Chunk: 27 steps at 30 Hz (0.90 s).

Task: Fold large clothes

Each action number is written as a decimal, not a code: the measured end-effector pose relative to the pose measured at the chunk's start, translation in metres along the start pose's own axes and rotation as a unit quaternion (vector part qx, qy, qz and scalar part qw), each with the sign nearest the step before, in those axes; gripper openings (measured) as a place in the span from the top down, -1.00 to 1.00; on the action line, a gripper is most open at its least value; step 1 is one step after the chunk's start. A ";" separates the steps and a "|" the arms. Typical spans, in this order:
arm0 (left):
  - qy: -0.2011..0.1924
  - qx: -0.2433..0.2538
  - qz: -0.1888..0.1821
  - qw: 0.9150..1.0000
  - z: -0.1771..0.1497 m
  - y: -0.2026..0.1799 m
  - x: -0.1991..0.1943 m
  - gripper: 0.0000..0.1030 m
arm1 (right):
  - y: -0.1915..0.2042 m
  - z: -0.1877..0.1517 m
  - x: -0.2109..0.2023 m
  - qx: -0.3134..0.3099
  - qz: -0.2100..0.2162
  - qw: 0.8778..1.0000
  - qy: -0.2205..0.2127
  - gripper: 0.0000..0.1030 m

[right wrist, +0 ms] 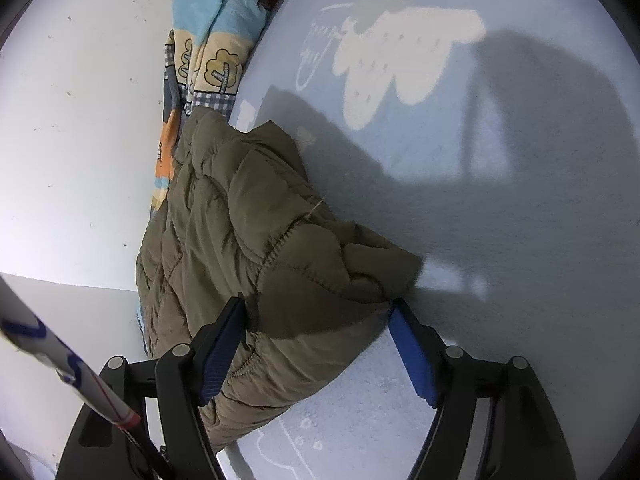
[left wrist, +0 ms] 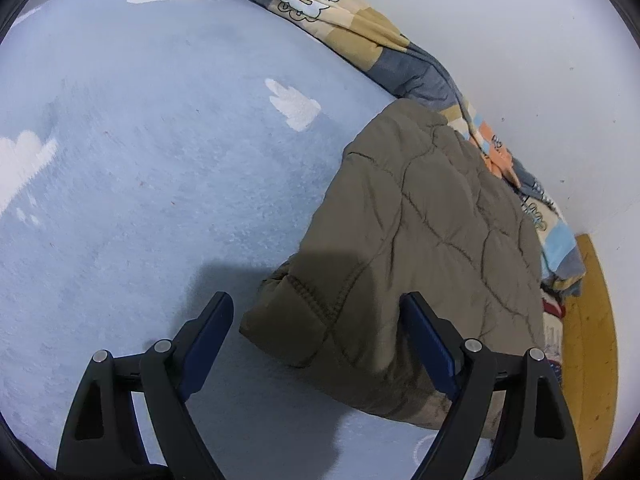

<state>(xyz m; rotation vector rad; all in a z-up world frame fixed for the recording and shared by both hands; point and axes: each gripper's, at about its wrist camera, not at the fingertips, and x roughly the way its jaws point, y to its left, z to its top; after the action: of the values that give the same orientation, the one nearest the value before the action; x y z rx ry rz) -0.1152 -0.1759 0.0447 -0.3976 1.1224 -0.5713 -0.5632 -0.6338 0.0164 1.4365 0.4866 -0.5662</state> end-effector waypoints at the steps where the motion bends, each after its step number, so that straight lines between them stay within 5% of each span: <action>1: 0.001 -0.003 -0.006 1.000 0.001 0.000 0.000 -0.66 | 0.001 0.000 0.000 -0.002 -0.001 1.000 0.000 -0.54; 27: 0.023 -0.104 -0.078 0.991 0.003 0.018 0.024 -0.67 | 0.000 0.001 0.002 0.022 0.005 1.000 -0.007 -0.59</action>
<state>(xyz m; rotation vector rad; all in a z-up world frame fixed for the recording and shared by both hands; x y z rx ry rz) -0.1006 -0.1765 0.0179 -0.6599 1.2057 -0.6046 -0.5618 -0.6353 0.0151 1.4761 0.4587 -0.5812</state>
